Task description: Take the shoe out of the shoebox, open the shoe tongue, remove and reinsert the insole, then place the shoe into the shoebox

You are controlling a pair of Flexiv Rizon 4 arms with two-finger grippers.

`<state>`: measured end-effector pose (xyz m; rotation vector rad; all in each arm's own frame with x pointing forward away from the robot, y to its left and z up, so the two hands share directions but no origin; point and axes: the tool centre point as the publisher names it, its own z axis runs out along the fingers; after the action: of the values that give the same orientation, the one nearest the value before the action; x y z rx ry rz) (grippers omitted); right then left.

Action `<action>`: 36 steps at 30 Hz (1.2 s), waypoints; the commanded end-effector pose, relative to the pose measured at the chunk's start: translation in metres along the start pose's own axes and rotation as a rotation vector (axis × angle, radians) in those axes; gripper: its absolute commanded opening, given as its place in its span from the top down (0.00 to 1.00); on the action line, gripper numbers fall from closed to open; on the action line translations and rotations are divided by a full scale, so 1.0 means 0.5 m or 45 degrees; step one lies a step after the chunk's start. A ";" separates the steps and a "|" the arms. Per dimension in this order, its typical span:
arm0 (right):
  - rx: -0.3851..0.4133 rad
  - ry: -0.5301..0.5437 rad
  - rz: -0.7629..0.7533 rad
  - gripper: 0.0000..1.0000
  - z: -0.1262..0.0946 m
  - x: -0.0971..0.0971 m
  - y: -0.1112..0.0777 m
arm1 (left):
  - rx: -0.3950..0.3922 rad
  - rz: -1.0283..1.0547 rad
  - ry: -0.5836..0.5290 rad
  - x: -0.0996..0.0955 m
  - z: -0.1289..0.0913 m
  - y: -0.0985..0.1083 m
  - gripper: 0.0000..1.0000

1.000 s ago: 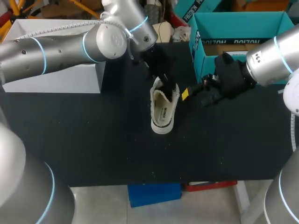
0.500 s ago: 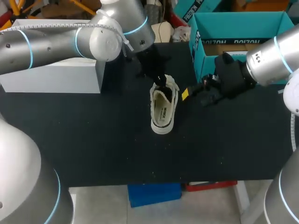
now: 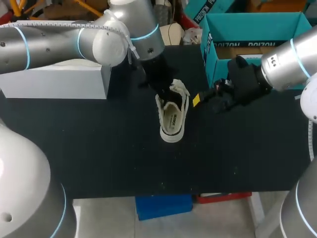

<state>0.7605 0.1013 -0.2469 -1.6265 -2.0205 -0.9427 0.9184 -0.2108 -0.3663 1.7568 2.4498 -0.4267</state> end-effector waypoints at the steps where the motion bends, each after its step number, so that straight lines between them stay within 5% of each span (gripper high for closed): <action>1: 0.003 -0.002 0.001 0.00 0.001 0.001 0.002 | 0.020 0.010 -0.003 -0.017 0.027 0.003 1.00; 7: 0.003 -0.002 0.001 0.00 0.001 0.001 0.002 | 0.070 -0.035 -0.028 -0.018 -0.036 -0.020 1.00; 11: 0.003 -0.002 0.001 0.00 0.001 0.001 0.002 | 0.124 -0.305 -0.102 0.002 -0.102 -0.033 1.00; 13: 0.003 -0.002 0.001 0.00 0.001 0.001 0.002 | 0.158 -0.396 -0.131 0.020 -0.129 -0.036 0.84; 16: 0.003 -0.002 0.001 0.00 0.001 0.001 0.002 | 0.203 -0.552 -0.191 0.058 -0.163 -0.036 0.83; 19: 0.003 -0.002 0.001 0.00 0.001 0.001 0.002 | 0.270 -0.745 -0.244 0.106 -0.188 -0.038 0.51; 21: 0.003 -0.002 0.001 0.00 0.001 0.001 0.002 | 0.296 -0.833 -0.287 0.137 -0.200 -0.040 0.00; 28: 0.003 -0.002 0.001 0.00 0.001 0.001 0.002 | 0.441 -1.142 -0.464 0.226 -0.239 -0.059 0.00; 36: 0.003 -0.002 0.001 0.00 0.001 0.001 0.002 | 0.455 -1.294 -0.556 0.309 -0.274 -0.092 0.00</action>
<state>0.7605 0.1012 -0.2469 -1.6266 -2.0205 -0.9427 0.8718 -0.0721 -0.2638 0.6024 2.9641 -1.1013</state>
